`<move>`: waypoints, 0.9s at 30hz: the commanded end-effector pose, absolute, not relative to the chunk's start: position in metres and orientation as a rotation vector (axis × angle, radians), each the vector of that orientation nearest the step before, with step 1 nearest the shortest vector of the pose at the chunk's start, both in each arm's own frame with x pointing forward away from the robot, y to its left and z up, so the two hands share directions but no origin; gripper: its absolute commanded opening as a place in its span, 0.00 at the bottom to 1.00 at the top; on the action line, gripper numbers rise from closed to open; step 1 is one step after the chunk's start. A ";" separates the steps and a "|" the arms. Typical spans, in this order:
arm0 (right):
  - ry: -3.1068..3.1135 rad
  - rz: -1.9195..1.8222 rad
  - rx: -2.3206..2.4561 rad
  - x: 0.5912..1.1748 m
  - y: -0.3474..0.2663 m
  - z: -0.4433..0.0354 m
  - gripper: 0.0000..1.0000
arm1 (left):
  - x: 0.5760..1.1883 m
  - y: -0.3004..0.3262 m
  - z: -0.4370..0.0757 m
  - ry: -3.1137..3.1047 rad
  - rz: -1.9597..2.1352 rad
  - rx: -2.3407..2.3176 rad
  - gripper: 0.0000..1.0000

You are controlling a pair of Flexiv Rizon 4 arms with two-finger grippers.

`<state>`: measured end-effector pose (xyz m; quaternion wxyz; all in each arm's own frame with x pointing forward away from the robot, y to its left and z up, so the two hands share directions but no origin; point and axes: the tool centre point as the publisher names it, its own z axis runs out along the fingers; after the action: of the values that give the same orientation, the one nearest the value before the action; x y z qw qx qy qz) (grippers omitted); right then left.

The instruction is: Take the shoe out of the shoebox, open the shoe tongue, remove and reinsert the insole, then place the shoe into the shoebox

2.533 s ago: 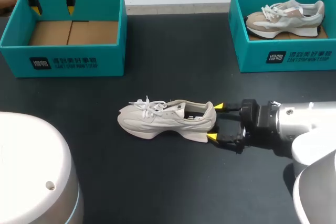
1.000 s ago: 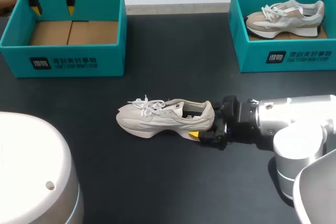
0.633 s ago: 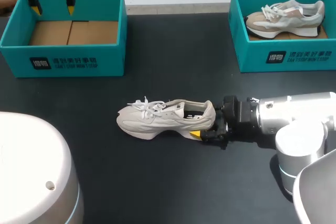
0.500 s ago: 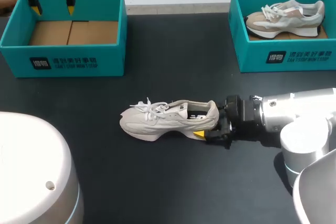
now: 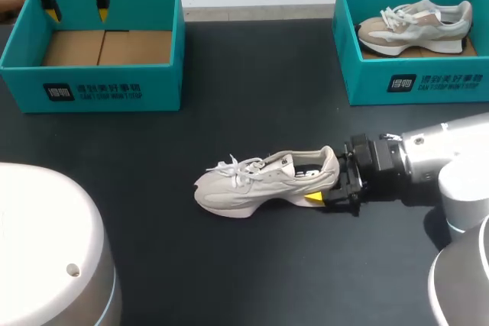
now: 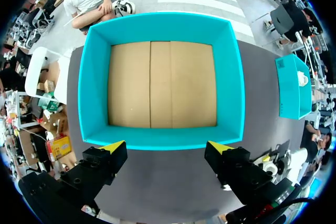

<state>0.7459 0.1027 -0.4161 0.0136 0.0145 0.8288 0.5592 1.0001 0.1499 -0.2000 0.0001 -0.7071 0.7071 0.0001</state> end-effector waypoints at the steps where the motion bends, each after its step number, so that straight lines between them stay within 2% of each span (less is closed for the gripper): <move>1: 2.575 1.741 0.050 0.747 0.103 -0.425 0.00 | 1.000 0.150 -0.200 2.222 0.000 -2.221 1.00; 27: 2.572 1.734 0.056 0.748 0.104 -0.431 0.00 | 1.000 0.150 -0.200 2.222 0.000 -2.221 1.00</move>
<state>0.7466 0.1010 -0.4220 0.0186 0.0173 0.8285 0.5595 1.0001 0.1499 -0.2000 0.0001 -0.7071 0.7071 0.0001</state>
